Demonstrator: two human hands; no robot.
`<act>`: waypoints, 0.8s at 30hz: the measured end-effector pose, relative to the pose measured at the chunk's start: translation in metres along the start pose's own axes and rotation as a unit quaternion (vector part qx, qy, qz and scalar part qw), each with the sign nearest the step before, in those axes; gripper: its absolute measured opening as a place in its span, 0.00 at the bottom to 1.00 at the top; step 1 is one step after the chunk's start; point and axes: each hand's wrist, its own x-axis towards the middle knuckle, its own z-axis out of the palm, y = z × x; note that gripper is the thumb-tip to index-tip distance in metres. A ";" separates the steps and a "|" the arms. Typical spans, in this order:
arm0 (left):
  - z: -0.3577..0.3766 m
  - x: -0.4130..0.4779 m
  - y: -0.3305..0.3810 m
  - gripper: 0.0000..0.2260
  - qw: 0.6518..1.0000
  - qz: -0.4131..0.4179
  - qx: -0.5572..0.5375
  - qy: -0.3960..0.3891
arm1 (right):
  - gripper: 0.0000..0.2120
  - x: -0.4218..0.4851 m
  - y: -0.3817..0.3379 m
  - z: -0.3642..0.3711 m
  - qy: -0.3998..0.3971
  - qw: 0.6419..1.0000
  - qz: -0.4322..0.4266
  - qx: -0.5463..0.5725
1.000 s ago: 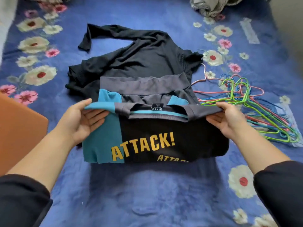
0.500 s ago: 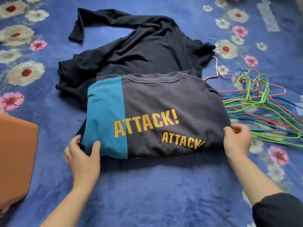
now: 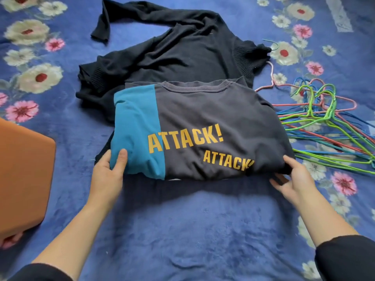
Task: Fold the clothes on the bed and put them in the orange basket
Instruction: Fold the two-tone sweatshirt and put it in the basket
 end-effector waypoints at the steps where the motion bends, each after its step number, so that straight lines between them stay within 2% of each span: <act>1: -0.003 -0.001 0.003 0.07 1.000 0.007 -0.015 0.013 | 0.05 -0.003 -0.003 -0.002 -0.022 0.999 -0.001 0.035; 3: -0.010 -0.005 0.008 0.08 0.999 0.008 -0.033 0.032 | 0.06 -0.010 -0.008 -0.006 -0.059 0.996 -0.021 0.058; 7: -0.034 -0.024 0.005 0.11 0.995 -0.006 -0.047 0.093 | 0.06 -0.026 -0.009 -0.028 -0.092 0.993 -0.072 0.016; 10: -0.053 -0.058 -0.003 0.13 0.990 -0.016 -0.050 0.129 | 0.07 -0.036 0.005 -0.055 -0.081 0.994 -0.071 0.005; 12: -0.069 -0.092 -0.020 0.12 0.987 -0.042 -0.041 0.147 | 0.07 -0.041 0.022 -0.079 -0.056 0.995 -0.075 -0.014; 14: -0.084 -0.130 -0.048 0.08 0.988 -0.070 0.007 0.136 | 0.08 -0.046 0.044 -0.106 -0.044 0.994 -0.079 -0.066; 17: -0.092 -0.174 -0.085 0.05 0.986 -0.106 0.119 0.044 | 0.09 -0.056 0.072 -0.138 -0.047 0.979 -0.085 -0.177; 19: -0.091 -0.179 -0.095 0.06 0.985 -0.113 0.117 0.049 | 0.19 -0.056 0.078 -0.146 -0.038 0.973 -0.095 -0.206; 21: -0.088 -0.181 -0.101 0.09 0.983 -0.117 0.110 0.086 | 0.24 -0.049 0.083 -0.153 -0.030 0.973 -0.112 -0.198; 24: -0.089 -0.187 -0.111 0.15 0.978 -0.131 0.134 0.087 | 0.20 -0.049 0.090 -0.154 0.002 0.951 -0.153 -0.270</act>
